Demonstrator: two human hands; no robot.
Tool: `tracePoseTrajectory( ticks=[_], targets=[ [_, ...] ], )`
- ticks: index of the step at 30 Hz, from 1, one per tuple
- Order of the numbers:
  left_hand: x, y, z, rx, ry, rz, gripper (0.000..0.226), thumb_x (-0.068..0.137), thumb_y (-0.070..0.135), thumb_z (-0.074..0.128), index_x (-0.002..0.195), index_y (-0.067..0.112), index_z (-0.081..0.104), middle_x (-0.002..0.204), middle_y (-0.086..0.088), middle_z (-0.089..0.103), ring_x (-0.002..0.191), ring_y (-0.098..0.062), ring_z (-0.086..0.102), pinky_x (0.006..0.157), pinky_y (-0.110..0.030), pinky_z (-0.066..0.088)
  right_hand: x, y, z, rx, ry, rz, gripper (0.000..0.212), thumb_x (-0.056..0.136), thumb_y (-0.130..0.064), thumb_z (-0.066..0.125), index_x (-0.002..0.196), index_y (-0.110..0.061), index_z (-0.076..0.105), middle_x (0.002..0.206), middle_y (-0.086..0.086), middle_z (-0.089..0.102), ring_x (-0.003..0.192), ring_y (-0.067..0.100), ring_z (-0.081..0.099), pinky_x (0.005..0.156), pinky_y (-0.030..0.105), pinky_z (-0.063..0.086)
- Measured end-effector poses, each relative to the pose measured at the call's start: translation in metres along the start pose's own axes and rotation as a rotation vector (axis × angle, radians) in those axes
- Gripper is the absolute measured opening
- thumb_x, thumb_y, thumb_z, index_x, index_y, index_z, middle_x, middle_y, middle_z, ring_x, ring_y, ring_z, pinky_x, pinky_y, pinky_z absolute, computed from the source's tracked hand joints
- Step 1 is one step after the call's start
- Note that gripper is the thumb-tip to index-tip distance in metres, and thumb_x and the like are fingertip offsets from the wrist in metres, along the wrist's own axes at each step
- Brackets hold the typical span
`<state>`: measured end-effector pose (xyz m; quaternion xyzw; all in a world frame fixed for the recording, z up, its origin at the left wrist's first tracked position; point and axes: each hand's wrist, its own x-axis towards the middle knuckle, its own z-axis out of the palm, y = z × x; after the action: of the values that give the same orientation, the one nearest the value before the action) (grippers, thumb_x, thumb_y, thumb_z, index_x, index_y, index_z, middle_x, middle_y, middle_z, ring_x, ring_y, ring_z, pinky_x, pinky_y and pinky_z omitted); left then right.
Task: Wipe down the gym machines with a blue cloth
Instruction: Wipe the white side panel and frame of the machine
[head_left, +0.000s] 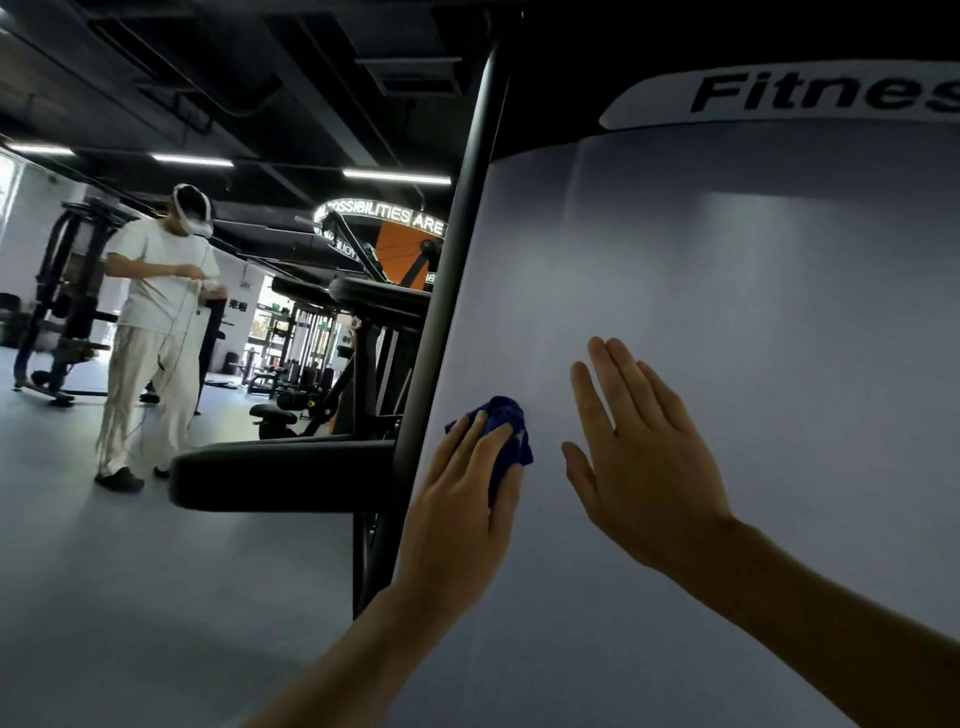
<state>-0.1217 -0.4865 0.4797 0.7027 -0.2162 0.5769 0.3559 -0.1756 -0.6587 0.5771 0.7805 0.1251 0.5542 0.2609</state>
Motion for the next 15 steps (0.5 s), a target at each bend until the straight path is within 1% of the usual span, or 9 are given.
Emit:
tracePoseTrajectory(
  ticks=[2, 3, 5, 7, 8, 11, 13, 15],
  targets=[
    [0.003, -0.006, 0.002, -0.002, 0.017, 0.013, 0.049, 0.11, 0.042, 0.037, 0.15, 0.018, 0.05, 0.157, 0.0, 0.05, 0.152, -0.018, 0.038, 0.117, -0.042, 0.046, 0.003, -0.006, 0.003, 0.028, 0.04, 0.02, 0.072, 0.105, -0.045, 0.027, 0.158, 0.003, 0.025, 0.167, 0.024, 0.015, 0.157, 0.035, 0.013, 0.126, 0.05, 0.023],
    [0.003, -0.008, 0.004, -0.003, 0.038, 0.017, 0.047, 0.11, 0.041, 0.038, 0.149, 0.018, 0.051, 0.156, -0.001, 0.051, 0.152, -0.018, 0.039, 0.116, -0.041, 0.046, 0.003, -0.009, 0.004, 0.039, 0.061, 0.021, 0.072, 0.105, -0.046, 0.027, 0.158, 0.004, 0.025, 0.167, 0.024, 0.017, 0.157, 0.035, 0.014, 0.125, 0.05, 0.024],
    [0.002, -0.012, 0.009, -0.016, 0.088, 0.043, 0.043, 0.11, 0.04, 0.039, 0.146, 0.02, 0.05, 0.155, 0.0, 0.051, 0.151, -0.018, 0.039, 0.119, -0.031, 0.041, 0.002, -0.012, 0.009, 0.043, 0.074, 0.008, 0.073, 0.105, -0.045, 0.028, 0.157, 0.005, 0.025, 0.166, 0.025, 0.019, 0.156, 0.035, 0.016, 0.125, 0.05, 0.024],
    [-0.001, -0.013, 0.014, -0.045, 0.122, 0.073, 0.039, 0.11, 0.039, 0.041, 0.144, 0.02, 0.049, 0.154, 0.004, 0.048, 0.151, -0.016, 0.037, 0.121, -0.021, 0.032, -0.001, -0.009, 0.013, 0.04, 0.074, -0.036, 0.072, 0.104, -0.044, 0.031, 0.156, 0.007, 0.026, 0.166, 0.026, 0.019, 0.156, 0.036, 0.017, 0.125, 0.05, 0.023],
    [-0.002, -0.014, 0.016, -0.053, 0.133, 0.081, 0.038, 0.109, 0.037, 0.042, 0.143, 0.02, 0.048, 0.153, 0.006, 0.046, 0.151, -0.016, 0.037, 0.121, -0.019, 0.03, -0.001, -0.007, 0.014, 0.038, 0.079, -0.057, 0.073, 0.104, -0.043, 0.032, 0.156, 0.007, 0.026, 0.166, 0.026, 0.019, 0.156, 0.037, 0.017, 0.125, 0.05, 0.023],
    [0.001, -0.013, 0.016, -0.055, 0.13, 0.05, 0.037, 0.107, 0.034, 0.045, 0.142, 0.022, 0.047, 0.152, 0.006, 0.047, 0.148, -0.018, 0.041, 0.121, -0.021, 0.032, 0.002, -0.002, 0.015, 0.029, 0.067, -0.084, 0.073, 0.104, -0.043, 0.032, 0.156, 0.008, 0.026, 0.165, 0.027, 0.02, 0.155, 0.038, 0.018, 0.125, 0.05, 0.023],
    [0.002, -0.01, 0.013, -0.059, 0.081, 0.014, 0.034, 0.108, 0.039, 0.044, 0.138, 0.026, 0.046, 0.151, 0.002, 0.052, 0.145, -0.021, 0.047, 0.119, -0.026, 0.037, 0.002, -0.002, 0.015, 0.023, 0.088, -0.075, 0.073, 0.102, -0.042, 0.033, 0.154, 0.009, 0.03, 0.164, 0.028, 0.023, 0.154, 0.039, 0.022, 0.124, 0.05, 0.024],
    [-0.003, -0.004, 0.009, -0.101, 0.033, -0.03, 0.033, 0.105, 0.041, 0.044, 0.135, 0.029, 0.047, 0.149, 0.002, 0.054, 0.141, -0.02, 0.051, 0.116, -0.029, 0.041, -0.001, -0.007, 0.014, 0.046, 0.08, -0.063, 0.072, 0.101, -0.041, 0.032, 0.152, 0.009, 0.032, 0.163, 0.029, 0.026, 0.153, 0.039, 0.024, 0.124, 0.05, 0.024]
  ],
)
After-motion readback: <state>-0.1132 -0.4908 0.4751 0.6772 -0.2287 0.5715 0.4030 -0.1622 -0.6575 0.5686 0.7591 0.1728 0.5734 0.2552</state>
